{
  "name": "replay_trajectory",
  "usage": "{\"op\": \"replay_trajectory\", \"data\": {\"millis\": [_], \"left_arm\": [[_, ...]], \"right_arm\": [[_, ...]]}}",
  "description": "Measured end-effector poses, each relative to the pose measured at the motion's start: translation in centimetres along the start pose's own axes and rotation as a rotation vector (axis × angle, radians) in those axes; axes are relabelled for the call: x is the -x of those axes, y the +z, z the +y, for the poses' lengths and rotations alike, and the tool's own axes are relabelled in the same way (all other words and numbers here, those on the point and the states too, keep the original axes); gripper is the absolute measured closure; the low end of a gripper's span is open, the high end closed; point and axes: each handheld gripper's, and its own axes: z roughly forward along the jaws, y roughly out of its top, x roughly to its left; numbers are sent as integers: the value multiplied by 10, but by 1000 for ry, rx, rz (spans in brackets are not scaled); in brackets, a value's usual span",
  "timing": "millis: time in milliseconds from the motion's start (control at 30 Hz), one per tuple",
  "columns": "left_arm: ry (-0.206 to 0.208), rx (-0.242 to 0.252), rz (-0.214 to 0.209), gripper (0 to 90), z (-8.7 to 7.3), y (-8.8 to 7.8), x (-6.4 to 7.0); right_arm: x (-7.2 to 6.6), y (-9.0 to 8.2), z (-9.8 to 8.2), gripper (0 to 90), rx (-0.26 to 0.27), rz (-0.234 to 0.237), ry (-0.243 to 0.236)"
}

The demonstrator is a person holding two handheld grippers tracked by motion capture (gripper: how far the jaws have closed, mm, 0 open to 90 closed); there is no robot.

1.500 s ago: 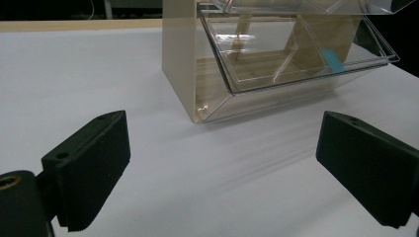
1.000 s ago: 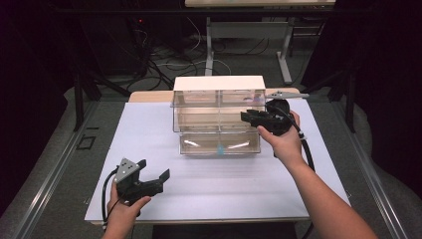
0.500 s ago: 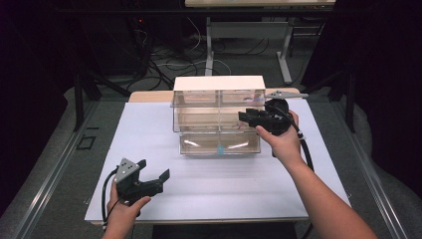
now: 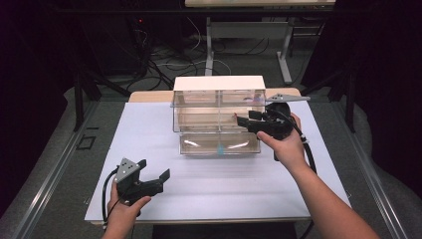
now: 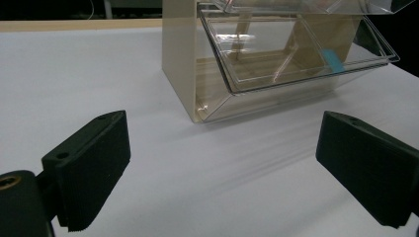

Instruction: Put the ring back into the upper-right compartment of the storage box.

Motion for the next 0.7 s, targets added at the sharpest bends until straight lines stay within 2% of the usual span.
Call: {"op": "replay_trajectory", "data": {"millis": [333, 433, 700], "left_arm": [[6, -8, 3, 65, -1, -1, -1], [-3, 2, 7, 65, -1, -3, -1], [-1, -2, 9, 65, -1, -3, 0]], "right_arm": [[-4, -12, -9, 353, 12, 19, -26], [-5, -16, -11, 333, 22, 26, -36], [-6, -29, -18, 280, 35, 22, -61]]}}
